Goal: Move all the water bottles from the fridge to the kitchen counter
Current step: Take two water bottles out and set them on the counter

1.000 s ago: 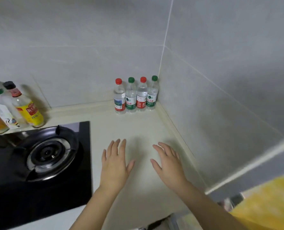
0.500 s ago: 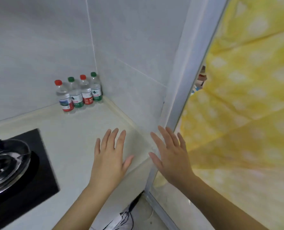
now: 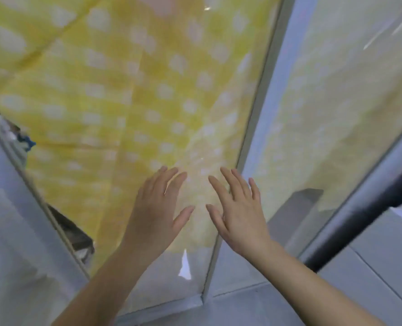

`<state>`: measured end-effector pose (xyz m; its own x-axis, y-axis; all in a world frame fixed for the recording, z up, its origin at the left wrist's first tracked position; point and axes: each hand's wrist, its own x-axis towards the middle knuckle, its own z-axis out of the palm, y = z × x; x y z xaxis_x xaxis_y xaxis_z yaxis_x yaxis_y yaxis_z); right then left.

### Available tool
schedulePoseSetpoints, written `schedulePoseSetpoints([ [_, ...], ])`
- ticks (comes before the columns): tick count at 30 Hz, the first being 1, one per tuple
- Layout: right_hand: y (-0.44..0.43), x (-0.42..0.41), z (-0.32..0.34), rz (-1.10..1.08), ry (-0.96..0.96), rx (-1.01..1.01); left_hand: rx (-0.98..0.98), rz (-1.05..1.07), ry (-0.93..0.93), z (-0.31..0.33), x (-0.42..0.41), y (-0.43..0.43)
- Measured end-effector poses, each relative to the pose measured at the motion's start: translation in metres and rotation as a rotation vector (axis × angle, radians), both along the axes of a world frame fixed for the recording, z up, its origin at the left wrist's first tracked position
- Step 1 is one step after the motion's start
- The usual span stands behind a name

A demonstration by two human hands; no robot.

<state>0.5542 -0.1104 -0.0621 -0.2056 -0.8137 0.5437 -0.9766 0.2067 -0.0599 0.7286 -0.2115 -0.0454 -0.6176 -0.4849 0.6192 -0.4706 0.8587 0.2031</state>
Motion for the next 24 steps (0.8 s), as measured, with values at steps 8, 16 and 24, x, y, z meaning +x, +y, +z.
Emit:
schedulePoseSetpoints([
  [8, 0.11, -0.139, 0.018, -0.394, 0.013, -0.06, -0.02, -0.345, 0.031, 0.026, -0.182, 0.055],
  [16, 0.2, -0.272, 0.044, -0.671, 0.021, -0.153, 0.014, -0.54, 0.083, 0.029, -0.346, 0.123],
  [24, 0.261, -0.345, 0.067, -0.887, 0.042, -0.207, 0.027, -0.773, 0.112, 0.047, -0.465, 0.172],
])
